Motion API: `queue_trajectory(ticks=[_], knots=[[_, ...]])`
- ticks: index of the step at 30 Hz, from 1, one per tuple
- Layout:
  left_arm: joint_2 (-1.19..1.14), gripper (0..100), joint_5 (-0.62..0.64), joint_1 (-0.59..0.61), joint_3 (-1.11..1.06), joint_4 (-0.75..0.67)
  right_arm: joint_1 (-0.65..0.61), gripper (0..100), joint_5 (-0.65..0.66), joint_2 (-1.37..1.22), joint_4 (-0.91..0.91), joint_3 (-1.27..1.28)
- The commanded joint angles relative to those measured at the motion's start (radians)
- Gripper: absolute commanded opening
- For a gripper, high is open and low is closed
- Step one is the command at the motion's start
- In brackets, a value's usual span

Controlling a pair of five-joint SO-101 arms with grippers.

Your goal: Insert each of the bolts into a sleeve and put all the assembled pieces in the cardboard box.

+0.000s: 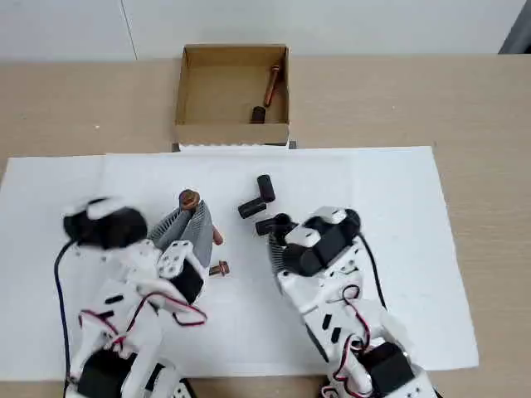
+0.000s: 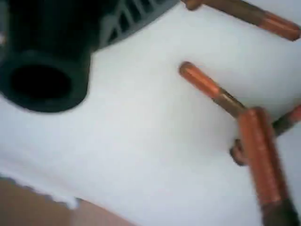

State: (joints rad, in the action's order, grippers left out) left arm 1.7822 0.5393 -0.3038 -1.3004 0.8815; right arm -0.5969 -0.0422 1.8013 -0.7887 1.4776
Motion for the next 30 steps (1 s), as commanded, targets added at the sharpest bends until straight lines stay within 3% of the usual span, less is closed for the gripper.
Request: queue_trajectory(ticks=[1, 6, 11, 30], knots=[[0.040, 1, -0.002, -0.003, 0.002, -0.031, -0.068, 0.3, 0.000, 0.012, 0.102, 0.029], [0.035, 1, 0.063, -0.003, 0.005, -0.141, -0.166, 0.3, 0.078, 0.012, 0.163, 0.100], [0.031, 1, 0.069, -0.011, 0.001, -0.218, -0.186, 0.3, 0.155, 0.012, 0.226, 0.150], [0.032, 1, 0.066, -0.101, 0.004, -0.129, -0.182, 0.3, 0.201, 0.012, 0.231, 0.104]])
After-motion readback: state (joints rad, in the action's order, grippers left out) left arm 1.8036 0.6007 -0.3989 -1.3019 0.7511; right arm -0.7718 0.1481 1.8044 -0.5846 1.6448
